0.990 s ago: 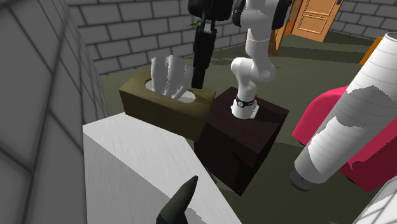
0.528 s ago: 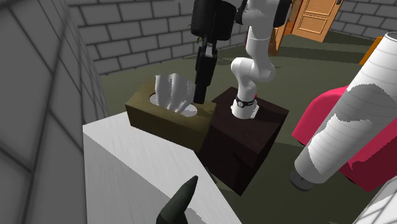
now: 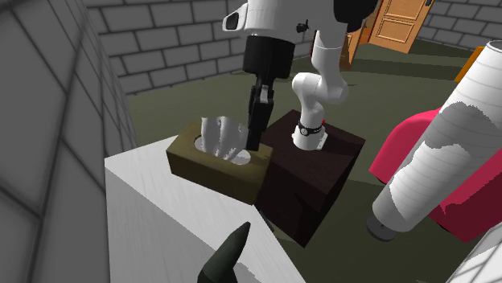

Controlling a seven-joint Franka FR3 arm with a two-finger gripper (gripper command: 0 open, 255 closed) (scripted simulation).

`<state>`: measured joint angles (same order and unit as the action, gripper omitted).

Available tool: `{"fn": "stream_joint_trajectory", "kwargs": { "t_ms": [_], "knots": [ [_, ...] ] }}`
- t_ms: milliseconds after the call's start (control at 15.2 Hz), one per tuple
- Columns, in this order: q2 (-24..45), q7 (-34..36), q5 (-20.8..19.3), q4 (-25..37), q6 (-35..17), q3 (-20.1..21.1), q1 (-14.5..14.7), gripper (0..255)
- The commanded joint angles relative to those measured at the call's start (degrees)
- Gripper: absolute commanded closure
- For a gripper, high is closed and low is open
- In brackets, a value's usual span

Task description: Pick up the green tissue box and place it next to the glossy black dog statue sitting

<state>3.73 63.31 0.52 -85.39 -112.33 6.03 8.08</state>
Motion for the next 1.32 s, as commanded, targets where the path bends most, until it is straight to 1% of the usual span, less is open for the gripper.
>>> {"fn": "stream_joint_trajectory", "kwargs": {
  "t_ms": [0, 594, 1254],
  "knots": [
    [-0.6, -0.2, 0.2, -2.4, -1.8, -0.1, -0.1, 255],
    [-1.9, -0.4, 0.4, -10.9, -9.1, -0.1, -0.2, 255],
    [-1.9, -0.6, 0.5, -18.6, -16.8, -0.1, -0.2, 255]
  ]
}}
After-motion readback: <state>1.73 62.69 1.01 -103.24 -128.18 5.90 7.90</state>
